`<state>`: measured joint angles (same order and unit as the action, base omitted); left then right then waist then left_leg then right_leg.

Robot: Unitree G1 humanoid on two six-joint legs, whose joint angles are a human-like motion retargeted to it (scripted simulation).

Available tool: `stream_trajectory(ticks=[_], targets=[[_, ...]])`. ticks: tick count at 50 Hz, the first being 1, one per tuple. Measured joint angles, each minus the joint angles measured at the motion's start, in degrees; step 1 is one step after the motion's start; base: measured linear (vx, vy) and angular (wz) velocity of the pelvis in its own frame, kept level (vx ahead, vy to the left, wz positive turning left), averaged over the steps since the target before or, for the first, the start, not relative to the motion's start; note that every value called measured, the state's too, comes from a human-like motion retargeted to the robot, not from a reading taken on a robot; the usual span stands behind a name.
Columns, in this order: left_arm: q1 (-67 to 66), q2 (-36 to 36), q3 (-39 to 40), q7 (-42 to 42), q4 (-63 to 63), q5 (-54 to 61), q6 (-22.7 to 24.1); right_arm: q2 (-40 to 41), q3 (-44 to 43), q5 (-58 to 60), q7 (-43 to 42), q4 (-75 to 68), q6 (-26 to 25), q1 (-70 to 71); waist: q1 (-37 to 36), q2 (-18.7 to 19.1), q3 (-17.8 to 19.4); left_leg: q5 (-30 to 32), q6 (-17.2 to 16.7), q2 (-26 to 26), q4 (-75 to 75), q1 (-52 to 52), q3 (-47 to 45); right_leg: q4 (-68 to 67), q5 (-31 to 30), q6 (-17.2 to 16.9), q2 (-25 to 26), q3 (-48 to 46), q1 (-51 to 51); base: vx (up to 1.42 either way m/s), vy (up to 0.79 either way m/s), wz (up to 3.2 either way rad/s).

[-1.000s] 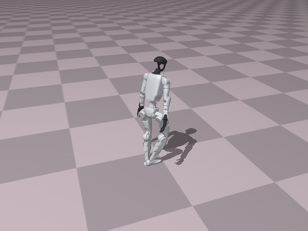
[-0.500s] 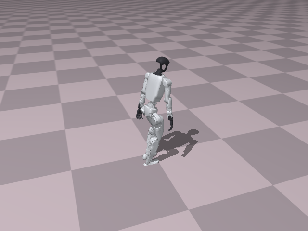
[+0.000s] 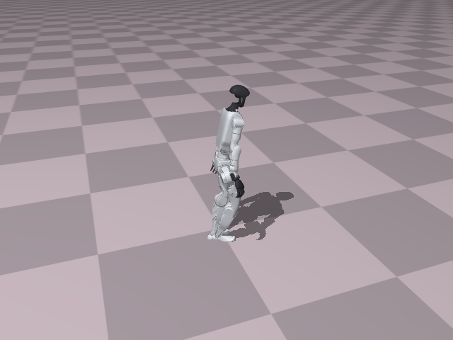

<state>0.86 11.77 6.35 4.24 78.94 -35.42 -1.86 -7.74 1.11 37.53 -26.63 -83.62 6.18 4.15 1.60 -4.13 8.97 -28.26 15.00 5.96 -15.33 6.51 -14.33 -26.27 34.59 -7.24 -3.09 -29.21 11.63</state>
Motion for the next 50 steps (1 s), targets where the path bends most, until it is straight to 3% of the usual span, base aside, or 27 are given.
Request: stream_trajectory(ticks=[5,7,10,12,16,19,22,27,30,32,38,42,45,47,50], targets=[[-0.8,-0.6,2.5,1.8,2.1,0.2,-1.5,-0.5,-1.4,-0.1,12.2,-4.6,-2.9,-0.1,-2.0,-1.1,1.8,-0.6,0.0,-1.7,-2.3,-3.8,-6.5,3.6,0.1,1.6,1.8,5.5,-3.3,0.18,-0.13,-0.76],[-3.1,-1.4,3.7,-0.3,2.3,2.3,1.0,-0.4,-1.3,-2.0,19.1,-3.7,-1.6,-0.3,-2.0,-1.3,2.2,-0.3,0.0,-2.3,-4.1,-5.4,-8.9,6.1,-0.2,2.4,3.2,8.3,-5.5,0.22,-0.03,-0.77],[-7.2,-3.0,6.1,-3.4,2.5,3.1,5.0,0.6,-1.6,-4.9,19.6,0.0,-1.5,-0.4,-2.9,-2.2,2.6,0.5,0.0,-4.0,-9.7,-6.9,-13.5,9.9,0.1,3.7,4.3,12.4,-9.0,0.27,-0.15,-0.92],[-9.3,-3.5,6.4,-3.1,3.8,1.7,5.0,1.5,-1.7,-6.0,18.2,3.4,-2.3,0.0,-3.8,-3.1,3.2,2.4,0.0,-6.0,-16.5,-6.6,-15.7,11.3,1.1,4.8,4.5,14.9,-10.7,0.35,-0.27,-0.75],[-11.3,-3.3,5.6,4.9,7.0,-4.6,-0.2,2.6,0.6,-7.0,20.6,8.3,-4.6,2.6,-6.1,-4.1,4.1,4.3,0.0,-11.5,-36.6,0.2,-13.4,14.9,1.7,7.4,5.9,20.0,-13.1,0.19,-0.31,-0.76],[-11.0,-2.8,4.1,11.9,8.4,-10.8,-3.8,2.7,2.4,-6.3,25.6,10.8,-6.6,5.6,-7.8,-3.0,4.5,-1.2,0.0,-16.3,-51.5,8.2,-6.4,17.5,0.6,9.5,8.5,22.5,-13.5,0.07,-0.46,-0.58],[-10.2,-2.4,1.9,14.2,7.8,-14.5,-5.1,2.6,3.8,-4.6,28.9,12.3,-8.2,8.5,-9.1,-1.8,4.4,-5.9,0.0,-17.6,-54.7,14.4,-1.9,19.2,-1.4,10.0,10.4,23.2,-12.7,-0.12,-0.01,-0.36],[-8.7,-2.3,-0.6,9.7,3.6,-13.7,-2.2,2.7,5.1,-3.6,29.8,13.9,-9.4,10.7,-9.4,-1.9,2.3,-4.9,0.0,-8.3,-38.8,20.3,3.9,20.2,-4.4,6.7,8.5,20.7,-9.5,-0.11,0.38,-0.11],[-7.4,-2.0,-0.8,7.7,1.7,-11.3,-1.4,3.1,4.9,-3.2,30.5,13.8,-10.0,10.2,-7.9,-1.9,1.1,-10.0,0.0,-13.3,-38.3,16.5,-0.7,20.5,-4.5,6.8,8.9,19.0,-10.3,0.32,-0.15,0.05],[-6.4,-2.5,-0.3,6.9,0.9,-8.6,-2.0,3.0,4.5,-1.9,31.8,13.2,-11.8,9.7,-7.0,-1.2,0.7,-8.9,0.0,-10.6,-35.4,15.4,1.9,20.4,-6.2,5.3,8.6,18.4,-11.1,0.24,0.20,-0.23],[-2.3,-3.0,1.3,5.0,-2.4,-2.0,-3.0,2.6,1.6,-1.5,35.6,7.2,-17.8,7.4,-5.4,-0.8,0.1,-8.2,0.0,-10.0,-27.4,8.1,-2.3,17.0,-10.7,1.2,5.6,14.4,-12.8,0.23,0.15,-0.36],[-0.3,-3.1,2.7,5.0,-5.3,1.8,-0.1,1.6,-0.6,-3.0,34.6,3.0,-19.9,6.0,-5.4,0.0,0.4,-4.5,0.0,-9.2,-18.9,3.7,-5.1,8.5,-18.0,-1.8,3.6,14.4,-9.4,0.10,0.30,-0.74],[1.0,-2.2,2.0,6.9,-6.2,4.5,2.1,0.8,-2.0,-4.1,34.3,2.0,-21.2,4.7,-3.5,1.5,0.7,-1.6,0.0,-8.8,-13.0,1.8,-5.3,0.1,-23.4,-6.9,3.8,14.8,-4.9,0.02,0.27,-0.13],[1.7,-1.1,0.9,8.1,-6.5,4.4,1.9,0.3,-3.0,-4.8,34.6,1.7,-21.2,3.6,-1.0,3.0,0.6,-0.4,0.0,-9.7,-11.1,1.8,-4.3,-4.8,-22.2,-7.6,4.7,12.6,-2.0,0.01,0.15,0.33],[2.8,0.9,-0.8,8.7,-6.6,1.7,1.1,-0.2,-3.5,-5.3,34.8,0.9,-21.0,1.8,1.4,3.8,1.0,0.4,0.0,-10.0,-8.5,0.6,-3.6,-9.6,-17.7,-5.8,4.4,9.8,1.1,0.08,0.05,0.17]])
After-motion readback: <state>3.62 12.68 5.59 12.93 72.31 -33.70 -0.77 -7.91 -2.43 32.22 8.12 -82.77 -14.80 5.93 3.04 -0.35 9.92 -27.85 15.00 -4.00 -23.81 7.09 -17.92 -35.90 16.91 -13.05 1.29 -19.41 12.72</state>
